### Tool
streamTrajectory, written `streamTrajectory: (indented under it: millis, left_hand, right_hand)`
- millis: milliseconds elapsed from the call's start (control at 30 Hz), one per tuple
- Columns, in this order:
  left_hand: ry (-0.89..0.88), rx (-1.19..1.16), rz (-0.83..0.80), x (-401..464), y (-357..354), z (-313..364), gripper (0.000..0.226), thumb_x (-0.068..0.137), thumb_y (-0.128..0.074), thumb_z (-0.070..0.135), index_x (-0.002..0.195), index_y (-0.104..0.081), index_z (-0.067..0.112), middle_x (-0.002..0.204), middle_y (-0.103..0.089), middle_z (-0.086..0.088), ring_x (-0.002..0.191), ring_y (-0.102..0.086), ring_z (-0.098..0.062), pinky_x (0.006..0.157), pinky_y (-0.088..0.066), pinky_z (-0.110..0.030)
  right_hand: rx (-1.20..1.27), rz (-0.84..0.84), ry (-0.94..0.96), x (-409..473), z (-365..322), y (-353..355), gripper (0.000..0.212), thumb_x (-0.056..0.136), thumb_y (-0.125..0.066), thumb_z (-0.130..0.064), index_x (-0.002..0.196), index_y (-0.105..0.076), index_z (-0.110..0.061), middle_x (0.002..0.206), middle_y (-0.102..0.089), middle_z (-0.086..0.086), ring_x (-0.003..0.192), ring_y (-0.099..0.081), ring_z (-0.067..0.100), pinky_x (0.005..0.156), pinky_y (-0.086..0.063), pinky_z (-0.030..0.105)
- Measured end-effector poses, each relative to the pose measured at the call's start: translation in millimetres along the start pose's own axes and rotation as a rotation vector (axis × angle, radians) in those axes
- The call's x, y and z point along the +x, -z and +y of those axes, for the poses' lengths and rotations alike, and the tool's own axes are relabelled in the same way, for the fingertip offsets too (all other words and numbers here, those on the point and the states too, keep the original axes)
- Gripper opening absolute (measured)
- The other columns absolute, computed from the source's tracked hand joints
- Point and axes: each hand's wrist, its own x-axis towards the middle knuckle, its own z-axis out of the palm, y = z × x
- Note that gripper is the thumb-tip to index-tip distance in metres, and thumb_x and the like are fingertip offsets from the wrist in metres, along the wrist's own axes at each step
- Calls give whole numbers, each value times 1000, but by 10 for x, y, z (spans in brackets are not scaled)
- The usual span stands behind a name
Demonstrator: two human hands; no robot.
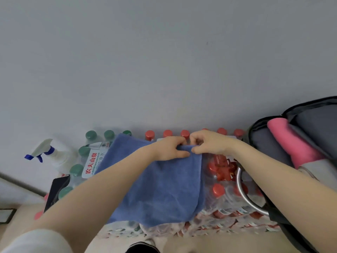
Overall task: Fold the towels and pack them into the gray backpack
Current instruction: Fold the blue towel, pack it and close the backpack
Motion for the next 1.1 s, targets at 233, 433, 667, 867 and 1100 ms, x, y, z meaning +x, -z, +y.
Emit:
streamTrajectory:
  millis: [233,433,667,867,1100]
  left_hand:
    - [-165,-253,-55,17,325,-148,30,87,-59,12,70,-39,26,66,-45,15,56,-40,5,58,-33,-11]
    - [-248,-246,-17,8,339,-321,21,88,-54,7,82,-55,28,88,-61,4,81,-54,-9,77,-43,-20]
    - [-279,-137,-5,-33,313,-379,20,91,-53,15,102,-69,18,90,-63,13,76,-55,2,70,-39,-3]
    - [-210,-311,144,-51,260,-511,22,88,-59,27,69,-67,34,75,-65,15,71,-56,-3,76,-45,-24]
    - [-238,-434,109,-151,282,-524,22,88,-60,21,68,-66,28,61,-60,19,59,-51,6,63,-39,-9]
  right_hand:
    - [51,147,-44,18,26,30,25,76,-64,-11,60,-53,-26,73,-59,-4,71,-51,10,70,-39,32]
    - [129,145,-173,-46,-2,-161,32,86,-61,-18,58,-46,-20,56,-39,-7,54,-33,8,55,-25,26]
    - [63,335,-223,-108,26,-363,24,83,-65,-19,63,-53,-17,63,-50,-3,63,-46,14,64,-38,31]
    - [95,448,-278,-197,-6,-433,21,81,-68,-14,63,-58,-17,65,-55,-4,61,-46,6,59,-36,20]
    - [191,656,-204,-153,-72,-513,26,77,-71,-10,59,-56,-20,67,-57,-6,66,-51,7,64,-40,20]
